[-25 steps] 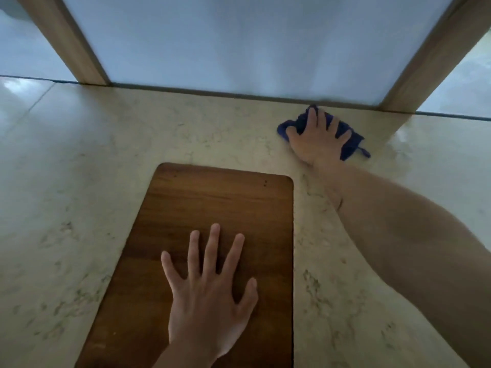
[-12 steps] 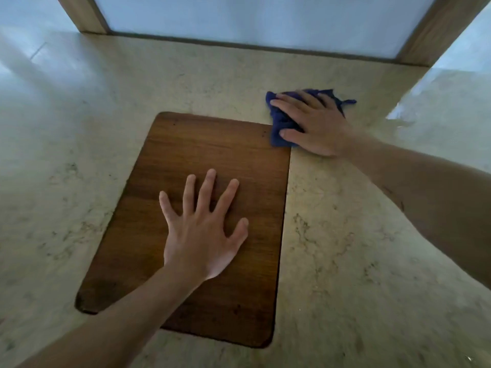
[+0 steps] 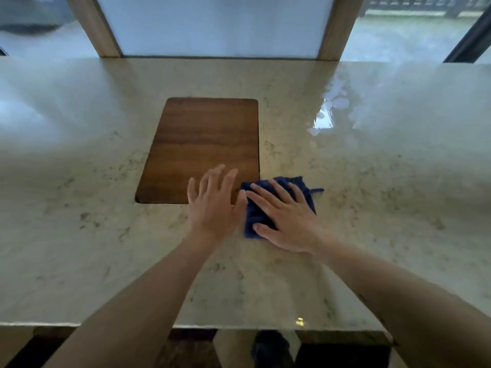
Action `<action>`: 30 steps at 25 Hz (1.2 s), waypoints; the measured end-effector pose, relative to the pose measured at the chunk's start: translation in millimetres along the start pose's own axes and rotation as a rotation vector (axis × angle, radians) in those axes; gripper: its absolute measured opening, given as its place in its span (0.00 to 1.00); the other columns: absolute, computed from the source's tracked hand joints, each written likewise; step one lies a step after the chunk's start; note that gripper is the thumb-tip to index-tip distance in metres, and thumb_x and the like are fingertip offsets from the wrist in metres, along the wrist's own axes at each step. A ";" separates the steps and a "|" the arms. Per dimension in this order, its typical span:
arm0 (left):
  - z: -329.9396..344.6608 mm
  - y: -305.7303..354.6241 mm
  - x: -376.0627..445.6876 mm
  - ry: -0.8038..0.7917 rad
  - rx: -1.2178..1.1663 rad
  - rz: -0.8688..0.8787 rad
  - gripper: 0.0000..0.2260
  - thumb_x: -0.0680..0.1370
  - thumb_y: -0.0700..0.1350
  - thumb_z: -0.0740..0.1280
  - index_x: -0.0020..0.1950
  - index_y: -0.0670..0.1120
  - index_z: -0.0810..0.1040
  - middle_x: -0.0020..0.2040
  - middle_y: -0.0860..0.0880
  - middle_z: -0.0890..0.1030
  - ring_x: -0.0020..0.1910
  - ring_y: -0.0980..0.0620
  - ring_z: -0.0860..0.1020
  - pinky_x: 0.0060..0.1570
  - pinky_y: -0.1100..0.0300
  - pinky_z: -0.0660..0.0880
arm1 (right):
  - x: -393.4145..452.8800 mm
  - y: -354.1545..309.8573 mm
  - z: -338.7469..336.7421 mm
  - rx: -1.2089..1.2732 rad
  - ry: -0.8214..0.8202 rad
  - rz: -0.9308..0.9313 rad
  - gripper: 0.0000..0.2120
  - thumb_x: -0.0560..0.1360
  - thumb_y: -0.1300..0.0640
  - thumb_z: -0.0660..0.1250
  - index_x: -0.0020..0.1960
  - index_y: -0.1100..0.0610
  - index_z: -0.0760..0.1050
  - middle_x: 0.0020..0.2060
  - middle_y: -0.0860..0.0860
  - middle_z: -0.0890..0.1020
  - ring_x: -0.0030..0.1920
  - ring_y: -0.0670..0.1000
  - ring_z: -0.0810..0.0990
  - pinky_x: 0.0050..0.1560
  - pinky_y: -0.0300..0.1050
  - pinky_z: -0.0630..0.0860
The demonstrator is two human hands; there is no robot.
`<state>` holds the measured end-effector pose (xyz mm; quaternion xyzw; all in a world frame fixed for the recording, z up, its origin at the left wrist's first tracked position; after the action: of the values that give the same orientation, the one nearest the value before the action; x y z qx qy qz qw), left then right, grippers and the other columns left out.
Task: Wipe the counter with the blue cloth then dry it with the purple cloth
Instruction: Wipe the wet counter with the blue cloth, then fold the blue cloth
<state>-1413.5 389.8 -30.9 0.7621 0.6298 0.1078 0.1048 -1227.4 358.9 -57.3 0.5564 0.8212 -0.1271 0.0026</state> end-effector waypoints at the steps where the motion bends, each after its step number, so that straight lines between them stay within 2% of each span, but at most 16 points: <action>1: 0.1 3.1 -30.1 -0.032 -0.009 0.030 0.27 0.79 0.60 0.47 0.76 0.54 0.63 0.78 0.50 0.62 0.76 0.47 0.61 0.76 0.39 0.50 | -25.6 -19.0 7.6 0.007 -0.008 0.021 0.33 0.79 0.33 0.49 0.81 0.40 0.44 0.80 0.38 0.44 0.80 0.49 0.37 0.77 0.60 0.35; 5: 16.6 2.4 -139.8 -0.127 0.107 0.122 0.24 0.81 0.58 0.48 0.75 0.53 0.61 0.75 0.51 0.65 0.73 0.48 0.65 0.73 0.34 0.55 | -103.9 -80.3 30.7 0.026 0.016 0.114 0.33 0.79 0.31 0.44 0.81 0.40 0.43 0.80 0.38 0.44 0.80 0.51 0.37 0.77 0.62 0.37; 8: 22.6 6.4 -188.1 -0.182 0.048 0.073 0.22 0.82 0.55 0.50 0.75 0.53 0.63 0.71 0.50 0.72 0.70 0.46 0.71 0.68 0.30 0.63 | -139.4 -108.5 42.9 0.046 0.023 0.196 0.34 0.78 0.30 0.35 0.81 0.41 0.46 0.80 0.40 0.48 0.81 0.53 0.41 0.76 0.63 0.40; 10: 18.3 14.4 -203.2 -0.123 0.075 0.054 0.21 0.80 0.55 0.53 0.73 0.54 0.66 0.68 0.51 0.74 0.67 0.45 0.73 0.66 0.29 0.64 | -151.9 -119.6 45.1 0.051 -0.043 0.265 0.33 0.79 0.32 0.40 0.81 0.42 0.51 0.80 0.42 0.54 0.81 0.55 0.48 0.75 0.63 0.44; 12: 11.8 23.0 -208.5 -0.150 0.090 -0.016 0.21 0.81 0.56 0.52 0.74 0.57 0.64 0.69 0.53 0.70 0.68 0.46 0.70 0.70 0.33 0.60 | -155.6 -122.3 43.6 0.040 -0.042 0.287 0.33 0.78 0.33 0.49 0.81 0.42 0.52 0.80 0.43 0.55 0.81 0.55 0.51 0.75 0.60 0.42; 14: 7.8 30.2 -209.7 -0.176 0.133 -0.122 0.19 0.83 0.59 0.50 0.74 0.59 0.60 0.71 0.53 0.66 0.68 0.48 0.66 0.70 0.44 0.57 | -149.6 -116.5 32.8 0.059 -0.050 0.275 0.36 0.77 0.33 0.53 0.81 0.40 0.45 0.81 0.41 0.47 0.81 0.53 0.42 0.76 0.56 0.35; 15: 8.2 33.5 -211.6 -0.168 0.167 -0.154 0.19 0.83 0.60 0.49 0.73 0.59 0.61 0.69 0.53 0.67 0.66 0.48 0.67 0.67 0.47 0.59 | -147.1 -112.9 24.5 0.097 -0.115 0.268 0.37 0.77 0.34 0.53 0.81 0.40 0.42 0.81 0.40 0.44 0.81 0.52 0.40 0.76 0.56 0.35; 17: 7.9 42.9 -218.7 -0.189 0.201 -0.199 0.19 0.83 0.60 0.48 0.71 0.57 0.64 0.65 0.53 0.69 0.63 0.50 0.69 0.61 0.51 0.63 | -145.4 -105.3 6.3 0.121 -0.184 0.247 0.37 0.78 0.38 0.57 0.81 0.40 0.43 0.81 0.43 0.44 0.81 0.52 0.43 0.77 0.57 0.45; 19: 9.8 49.7 -225.1 -0.224 0.148 -0.249 0.20 0.82 0.62 0.49 0.71 0.57 0.66 0.64 0.53 0.70 0.62 0.51 0.70 0.59 0.53 0.65 | -143.7 -95.7 -8.9 0.149 -0.233 0.235 0.36 0.80 0.48 0.59 0.80 0.39 0.42 0.82 0.46 0.45 0.80 0.55 0.49 0.74 0.59 0.56; 21: 11.8 52.7 -226.4 -0.288 0.056 -0.309 0.22 0.81 0.64 0.53 0.73 0.57 0.63 0.65 0.53 0.68 0.63 0.51 0.71 0.58 0.53 0.66 | -140.7 -89.5 -15.9 0.093 -0.272 0.198 0.37 0.81 0.54 0.60 0.80 0.38 0.41 0.82 0.49 0.46 0.78 0.59 0.54 0.70 0.60 0.62; 23: 15.7 52.8 -223.3 -0.319 -0.124 -0.361 0.24 0.80 0.62 0.59 0.74 0.56 0.62 0.64 0.52 0.67 0.59 0.53 0.72 0.54 0.56 0.69 | -137.5 -91.4 -17.2 0.001 -0.276 0.157 0.37 0.81 0.53 0.63 0.80 0.38 0.44 0.80 0.52 0.52 0.74 0.61 0.58 0.67 0.60 0.64; 25: 18.9 51.8 -220.5 -0.304 -0.307 -0.394 0.21 0.79 0.53 0.64 0.72 0.54 0.65 0.62 0.52 0.68 0.47 0.59 0.71 0.47 0.58 0.73 | -136.4 -93.9 -16.5 -0.028 -0.260 0.168 0.36 0.80 0.49 0.65 0.80 0.41 0.48 0.77 0.54 0.58 0.71 0.62 0.62 0.66 0.59 0.64; 26: 19.0 52.3 -219.8 -0.288 -0.381 -0.425 0.19 0.79 0.49 0.65 0.69 0.53 0.68 0.61 0.51 0.69 0.43 0.60 0.70 0.42 0.58 0.72 | -138.1 -94.7 -16.4 -0.028 -0.249 0.189 0.35 0.79 0.48 0.65 0.80 0.42 0.50 0.75 0.55 0.61 0.69 0.62 0.63 0.65 0.58 0.65; 28: 14.7 54.7 -221.3 -0.258 -0.470 -0.483 0.14 0.77 0.44 0.66 0.62 0.53 0.71 0.59 0.50 0.68 0.41 0.59 0.72 0.40 0.58 0.70 | -142.8 -95.5 -16.3 -0.057 -0.226 0.231 0.32 0.79 0.49 0.66 0.78 0.45 0.56 0.70 0.55 0.67 0.66 0.61 0.68 0.61 0.56 0.68; 30: 7.3 59.4 -223.0 -0.248 -0.512 -0.457 0.10 0.76 0.40 0.66 0.55 0.52 0.73 0.57 0.49 0.70 0.43 0.56 0.74 0.43 0.58 0.72 | -150.4 -93.9 -15.2 -0.040 -0.171 0.258 0.26 0.78 0.52 0.68 0.72 0.48 0.62 0.64 0.54 0.71 0.61 0.59 0.72 0.55 0.53 0.72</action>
<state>-1396.5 159.6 -27.6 0.5578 0.7190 0.1428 0.3891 -1253.9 192.0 -1.3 0.6444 0.7419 -0.1562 0.0998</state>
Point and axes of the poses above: each hand's wrist, its own x-axis towards the middle knuckle, its own z-axis out of the palm, y = z × x, the point moved 1 cm from there along x, towards the middle knuckle
